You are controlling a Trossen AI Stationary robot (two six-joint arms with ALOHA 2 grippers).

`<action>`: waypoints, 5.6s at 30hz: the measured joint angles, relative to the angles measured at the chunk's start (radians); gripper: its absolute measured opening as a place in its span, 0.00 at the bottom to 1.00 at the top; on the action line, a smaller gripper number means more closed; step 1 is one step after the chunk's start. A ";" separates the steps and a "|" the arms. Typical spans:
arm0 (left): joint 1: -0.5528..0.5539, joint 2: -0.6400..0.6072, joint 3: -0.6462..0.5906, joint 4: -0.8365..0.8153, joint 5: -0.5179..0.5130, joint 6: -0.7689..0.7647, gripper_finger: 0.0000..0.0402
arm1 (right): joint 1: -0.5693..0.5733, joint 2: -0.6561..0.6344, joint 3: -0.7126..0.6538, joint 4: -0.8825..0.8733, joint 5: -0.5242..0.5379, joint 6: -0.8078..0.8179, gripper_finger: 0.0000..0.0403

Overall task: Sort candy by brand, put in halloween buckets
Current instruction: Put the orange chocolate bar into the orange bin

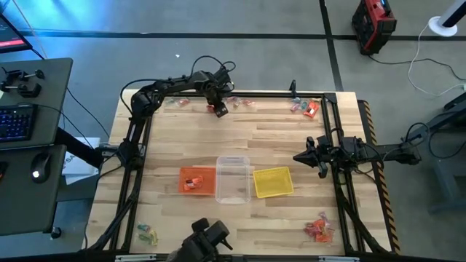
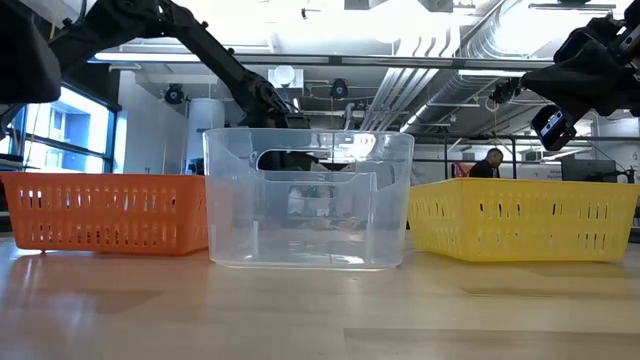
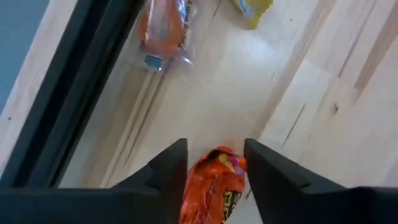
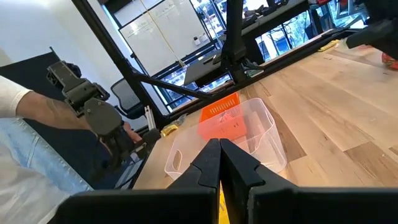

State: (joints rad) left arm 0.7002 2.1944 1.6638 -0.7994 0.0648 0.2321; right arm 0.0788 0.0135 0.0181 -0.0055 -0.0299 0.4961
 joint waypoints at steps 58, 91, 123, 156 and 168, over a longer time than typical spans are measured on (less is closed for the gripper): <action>-0.802 -0.921 -0.771 0.096 0.271 -0.671 0.29 | 0.000 0.000 0.000 -0.001 0.000 0.000 0.00; -0.045 -1.069 -0.751 0.631 0.257 -0.665 0.38 | -0.053 0.054 0.000 0.468 0.865 0.499 0.00; 0.047 -1.025 -0.751 0.482 0.259 -0.498 0.38 | -0.950 1.353 0.839 -0.796 0.388 0.260 0.28; 0.048 -1.026 -0.750 0.483 0.311 -0.493 0.38 | -1.023 1.651 0.880 -0.718 0.416 0.264 0.52; 0.047 -1.026 -0.750 0.482 0.312 -0.510 0.38 | -0.980 1.708 0.880 -0.785 0.466 0.199 0.23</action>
State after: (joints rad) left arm 0.7475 1.1687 0.9134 -0.3177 0.3771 -0.2779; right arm -0.9010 1.7214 0.8982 -0.7910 0.4362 0.6950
